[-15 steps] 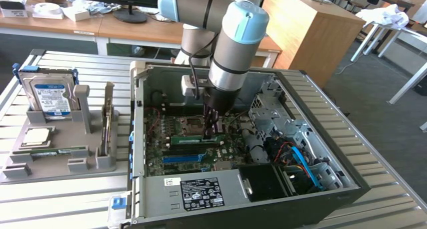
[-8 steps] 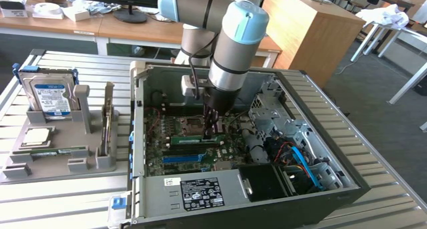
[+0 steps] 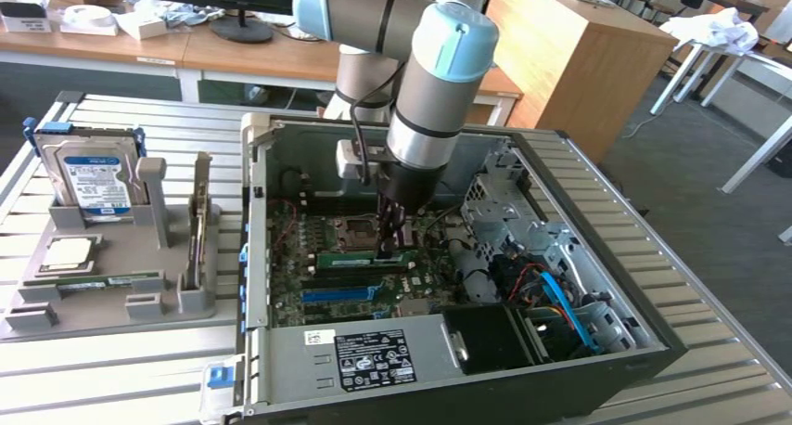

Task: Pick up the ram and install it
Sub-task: 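Insert the ram into the slot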

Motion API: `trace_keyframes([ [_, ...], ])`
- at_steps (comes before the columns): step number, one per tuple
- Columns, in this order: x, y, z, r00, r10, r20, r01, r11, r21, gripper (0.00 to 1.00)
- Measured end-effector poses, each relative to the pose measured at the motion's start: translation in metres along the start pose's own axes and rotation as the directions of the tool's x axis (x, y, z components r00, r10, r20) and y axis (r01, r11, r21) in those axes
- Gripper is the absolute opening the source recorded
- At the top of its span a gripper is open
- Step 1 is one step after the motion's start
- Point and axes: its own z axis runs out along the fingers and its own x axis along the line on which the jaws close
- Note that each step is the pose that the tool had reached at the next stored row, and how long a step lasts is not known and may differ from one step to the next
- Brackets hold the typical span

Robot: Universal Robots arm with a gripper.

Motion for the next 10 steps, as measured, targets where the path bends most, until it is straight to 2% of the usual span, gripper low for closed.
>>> trace_keyframes([
  [10,-0.0001,0.0,-0.0007,1.0,0.0,0.0006,0.0,1.0,-0.0011,0.11],
])
